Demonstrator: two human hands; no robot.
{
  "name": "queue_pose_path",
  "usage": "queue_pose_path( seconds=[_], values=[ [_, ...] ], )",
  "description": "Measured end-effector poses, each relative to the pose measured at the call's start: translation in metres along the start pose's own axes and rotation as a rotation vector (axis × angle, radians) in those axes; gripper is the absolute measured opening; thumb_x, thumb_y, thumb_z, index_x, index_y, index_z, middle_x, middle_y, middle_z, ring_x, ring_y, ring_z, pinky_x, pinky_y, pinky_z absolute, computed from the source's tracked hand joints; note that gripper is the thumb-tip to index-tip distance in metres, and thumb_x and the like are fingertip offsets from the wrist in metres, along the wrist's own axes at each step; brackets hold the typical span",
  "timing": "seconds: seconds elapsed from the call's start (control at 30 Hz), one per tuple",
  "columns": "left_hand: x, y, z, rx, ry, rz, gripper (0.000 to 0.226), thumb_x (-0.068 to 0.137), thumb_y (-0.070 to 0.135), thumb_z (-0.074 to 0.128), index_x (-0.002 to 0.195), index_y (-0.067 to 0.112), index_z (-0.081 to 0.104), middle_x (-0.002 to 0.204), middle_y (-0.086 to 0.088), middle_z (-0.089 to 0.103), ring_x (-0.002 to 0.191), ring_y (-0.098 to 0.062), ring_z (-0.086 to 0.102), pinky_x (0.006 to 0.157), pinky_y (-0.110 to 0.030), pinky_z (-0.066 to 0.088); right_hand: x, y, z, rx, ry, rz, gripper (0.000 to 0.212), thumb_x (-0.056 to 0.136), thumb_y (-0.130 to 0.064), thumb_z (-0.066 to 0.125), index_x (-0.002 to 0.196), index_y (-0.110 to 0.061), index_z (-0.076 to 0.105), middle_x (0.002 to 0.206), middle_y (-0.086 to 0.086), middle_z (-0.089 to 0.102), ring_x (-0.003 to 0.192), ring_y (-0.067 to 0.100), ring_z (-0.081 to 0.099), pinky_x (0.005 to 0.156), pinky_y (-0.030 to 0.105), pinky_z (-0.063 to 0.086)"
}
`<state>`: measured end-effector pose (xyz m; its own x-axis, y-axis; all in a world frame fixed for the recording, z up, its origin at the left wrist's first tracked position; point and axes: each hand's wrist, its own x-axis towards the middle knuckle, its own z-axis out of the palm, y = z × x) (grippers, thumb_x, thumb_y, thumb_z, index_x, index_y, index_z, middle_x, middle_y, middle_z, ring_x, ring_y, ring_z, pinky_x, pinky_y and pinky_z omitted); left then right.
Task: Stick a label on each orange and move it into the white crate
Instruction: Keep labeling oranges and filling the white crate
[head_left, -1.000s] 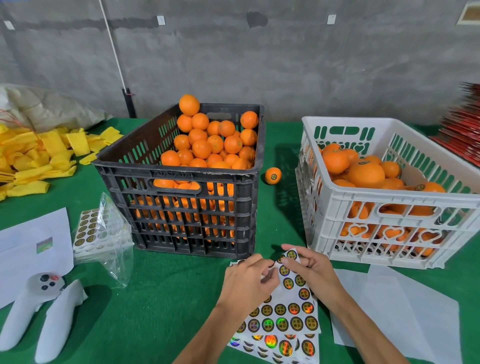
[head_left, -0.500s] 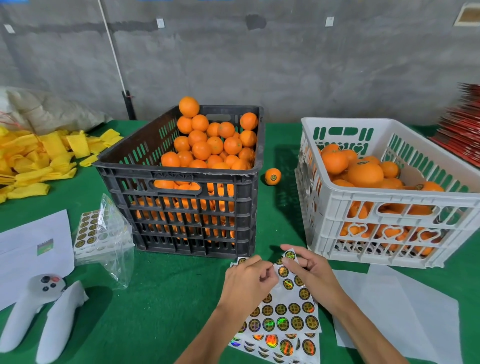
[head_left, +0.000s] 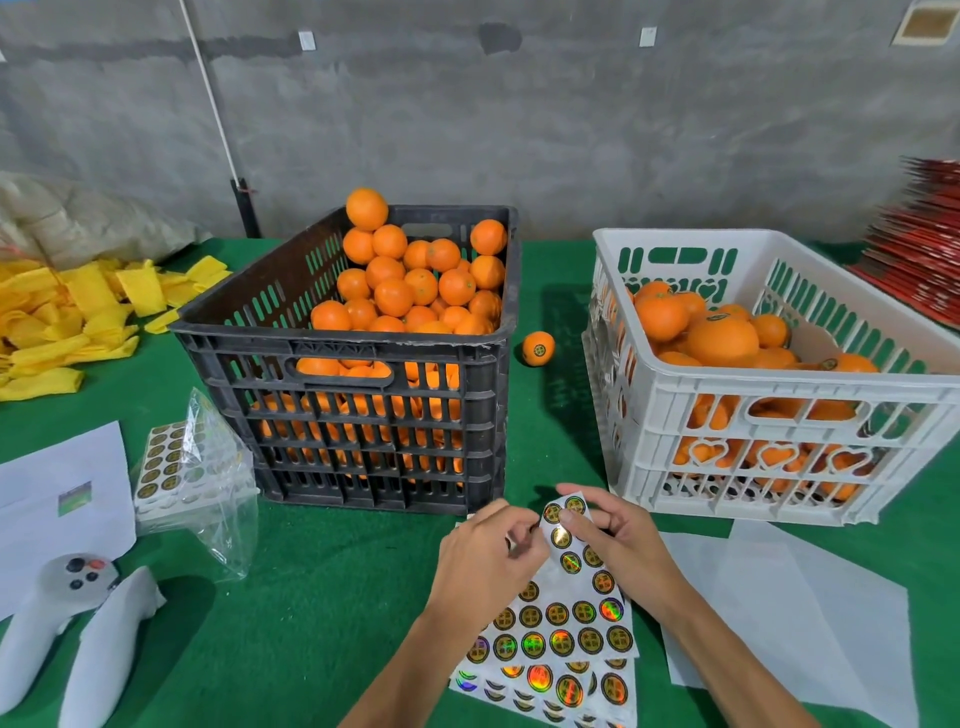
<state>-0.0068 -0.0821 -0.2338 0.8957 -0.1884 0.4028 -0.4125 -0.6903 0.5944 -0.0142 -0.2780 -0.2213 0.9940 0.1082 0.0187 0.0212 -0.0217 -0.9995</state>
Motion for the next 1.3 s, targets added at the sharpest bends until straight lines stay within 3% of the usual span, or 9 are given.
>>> queue_pose_path(
  seconds=[0.17, 0.33, 0.57, 0.7, 0.8, 0.87, 0.93, 1.1, 1.3],
  values=[
    [0.0, 0.003, -0.001, -0.012, 0.01, -0.01, 0.012, 0.087, 0.045, 0.059, 0.087, 0.034, 0.065, 0.077, 0.017, 0.049, 0.06, 0.0, 0.048, 0.061, -0.02, 0.039, 0.001, 0.001, 0.0, 0.02, -0.001, 0.011, 0.029, 0.097, -0.03, 0.068, 0.125, -0.037, 0.069, 0.098, 0.016, 0.079, 0.087, 0.036, 0.077, 0.07, 0.037, 0.063],
    [0.001, 0.001, 0.002, 0.011, 0.074, -0.033, 0.013, 0.082, 0.027, 0.065, 0.072, 0.027, 0.056, 0.071, 0.01, 0.048, 0.059, -0.01, 0.04, 0.057, -0.021, 0.037, 0.003, 0.007, -0.002, -0.011, -0.019, 0.002, 0.034, 0.096, -0.036, 0.07, 0.13, -0.034, 0.066, 0.098, 0.016, 0.079, 0.088, 0.036, 0.077, 0.073, 0.042, 0.063],
    [0.002, -0.004, 0.004, -0.1, 0.088, -0.134, 0.016, 0.081, 0.033, 0.056, 0.069, 0.023, 0.052, 0.068, 0.009, 0.048, 0.062, -0.013, 0.044, 0.056, -0.025, 0.038, 0.003, 0.008, -0.004, 0.006, 0.004, 0.02, 0.032, 0.096, -0.034, 0.07, 0.128, -0.038, 0.067, 0.098, 0.015, 0.079, 0.086, 0.036, 0.077, 0.07, 0.04, 0.064],
    [0.002, -0.008, 0.002, -0.258, 0.095, -0.229, 0.026, 0.079, 0.041, 0.052, 0.071, 0.017, 0.057, 0.063, 0.008, 0.05, 0.057, -0.007, 0.045, 0.054, -0.02, 0.035, 0.003, 0.006, -0.002, -0.003, 0.051, 0.023, 0.038, 0.099, -0.017, 0.067, 0.133, -0.035, 0.062, 0.107, 0.009, 0.078, 0.095, 0.032, 0.076, 0.078, 0.047, 0.064],
    [0.002, -0.007, -0.001, -0.465, 0.077, -0.341, 0.018, 0.078, 0.046, 0.059, 0.082, 0.032, 0.068, 0.054, 0.008, 0.054, 0.047, -0.003, 0.039, 0.049, -0.019, 0.034, 0.002, -0.004, 0.002, -0.321, 0.175, -0.112, 0.043, 0.098, -0.025, 0.069, 0.137, -0.041, 0.057, 0.131, -0.015, 0.064, 0.117, -0.001, 0.061, 0.09, 0.03, 0.058],
    [0.004, -0.006, -0.004, -0.513, 0.068, -0.355, 0.018, 0.078, 0.05, 0.06, 0.086, 0.039, 0.071, 0.057, 0.008, 0.061, 0.049, -0.003, 0.044, 0.049, -0.022, 0.039, 0.002, -0.015, 0.007, -0.578, 0.189, -0.27, 0.037, 0.096, -0.038, 0.069, 0.133, -0.042, 0.062, 0.134, -0.028, 0.056, 0.13, -0.005, 0.048, 0.106, 0.025, 0.042],
    [0.007, -0.002, -0.008, -0.507, 0.065, -0.334, 0.017, 0.079, 0.05, 0.061, 0.088, 0.041, 0.072, 0.065, 0.007, 0.067, 0.055, -0.002, 0.051, 0.055, -0.02, 0.045, 0.005, -0.023, 0.014, -0.653, 0.124, -0.312, 0.025, 0.095, -0.045, 0.068, 0.12, -0.041, 0.071, 0.122, -0.029, 0.064, 0.125, 0.0, 0.052, 0.11, 0.029, 0.037],
    [0.025, 0.018, -0.029, -0.529, 0.067, -0.215, 0.009, 0.09, 0.043, 0.063, 0.09, 0.041, 0.072, 0.057, 0.009, 0.056, 0.053, -0.004, 0.044, 0.053, -0.021, 0.039, 0.006, -0.049, 0.021, -0.32, 0.142, -0.287, 0.012, 0.097, -0.03, 0.069, 0.098, -0.037, 0.078, 0.101, -0.015, 0.076, 0.103, 0.008, 0.068, 0.094, 0.027, 0.051],
    [0.059, 0.06, -0.066, -0.677, 0.085, -0.084, 0.007, 0.097, 0.031, 0.07, 0.09, 0.031, 0.074, 0.062, 0.0, 0.067, 0.052, -0.009, 0.058, 0.053, -0.022, 0.047, 0.017, -0.104, 0.015, -0.181, 0.184, -0.477, 0.01, 0.099, -0.035, 0.067, 0.102, -0.032, 0.076, 0.1, -0.003, 0.077, 0.101, 0.016, 0.071, 0.09, 0.02, 0.052]
  ],
)
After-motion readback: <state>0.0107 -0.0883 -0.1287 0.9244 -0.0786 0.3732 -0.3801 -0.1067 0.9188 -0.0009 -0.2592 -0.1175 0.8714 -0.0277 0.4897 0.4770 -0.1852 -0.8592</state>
